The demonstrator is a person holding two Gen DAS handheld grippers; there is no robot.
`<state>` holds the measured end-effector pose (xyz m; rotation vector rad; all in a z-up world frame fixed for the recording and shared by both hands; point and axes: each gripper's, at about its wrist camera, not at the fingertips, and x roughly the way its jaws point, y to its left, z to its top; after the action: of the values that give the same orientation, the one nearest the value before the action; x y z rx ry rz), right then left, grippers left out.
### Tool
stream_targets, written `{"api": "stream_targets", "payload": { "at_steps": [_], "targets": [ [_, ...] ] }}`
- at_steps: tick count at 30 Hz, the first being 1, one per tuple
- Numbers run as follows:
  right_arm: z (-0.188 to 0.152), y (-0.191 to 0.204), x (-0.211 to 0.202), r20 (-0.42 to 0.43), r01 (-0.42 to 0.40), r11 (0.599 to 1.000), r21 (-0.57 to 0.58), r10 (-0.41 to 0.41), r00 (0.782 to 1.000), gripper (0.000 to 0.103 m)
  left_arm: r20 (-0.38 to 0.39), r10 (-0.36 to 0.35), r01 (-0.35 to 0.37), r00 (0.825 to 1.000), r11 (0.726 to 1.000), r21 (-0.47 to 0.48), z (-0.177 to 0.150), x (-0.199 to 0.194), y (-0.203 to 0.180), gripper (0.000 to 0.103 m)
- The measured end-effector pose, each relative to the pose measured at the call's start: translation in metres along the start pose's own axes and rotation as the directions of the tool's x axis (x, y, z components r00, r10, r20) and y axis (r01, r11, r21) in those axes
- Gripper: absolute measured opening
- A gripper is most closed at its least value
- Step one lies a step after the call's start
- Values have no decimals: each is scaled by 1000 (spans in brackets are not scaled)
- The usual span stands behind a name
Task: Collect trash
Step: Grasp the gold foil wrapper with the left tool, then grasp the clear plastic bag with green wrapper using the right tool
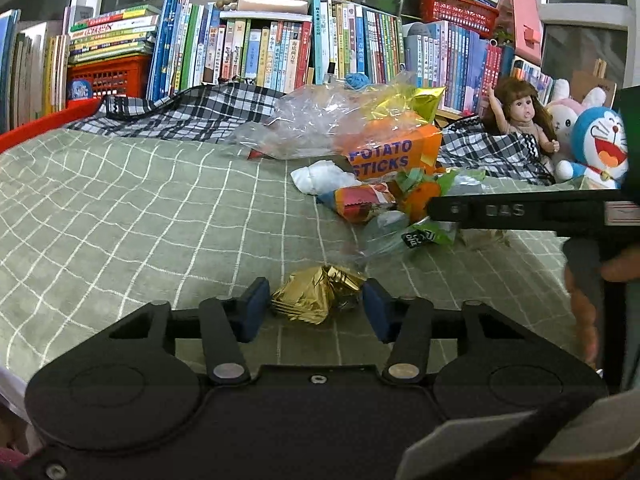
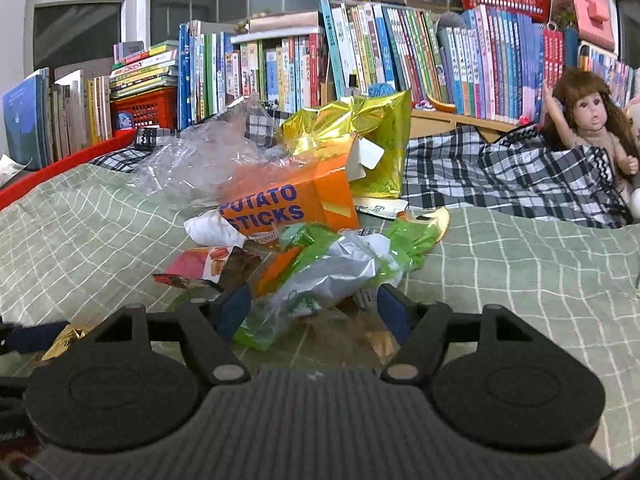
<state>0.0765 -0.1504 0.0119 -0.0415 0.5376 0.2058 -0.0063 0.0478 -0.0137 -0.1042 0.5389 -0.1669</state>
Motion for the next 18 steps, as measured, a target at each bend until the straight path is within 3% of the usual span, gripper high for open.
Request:
{"api": "stream_targets", "payload": {
  "at_steps": [1,2,5,18],
  "targets": [
    [1,-1,2,-6,-9,1000,10,9,1000,78,-1,-1,1,1000,1000,-2,1,0,0,44],
    [1,-1,3,-10,-21,1000,22,21,1000,66,-3,-2,2,1000,1000,-2,1,0,0,44],
    [0,0,0,-8,-34,999,35,34,999,46,-2,-4,4,1000,1000,-3,2,-2,-1,43],
    [15,-14,-37,132,-16,996,87,4,991,40,38,-5,6,999,1000,-13,12,-17,-7,41]
  ]
}}
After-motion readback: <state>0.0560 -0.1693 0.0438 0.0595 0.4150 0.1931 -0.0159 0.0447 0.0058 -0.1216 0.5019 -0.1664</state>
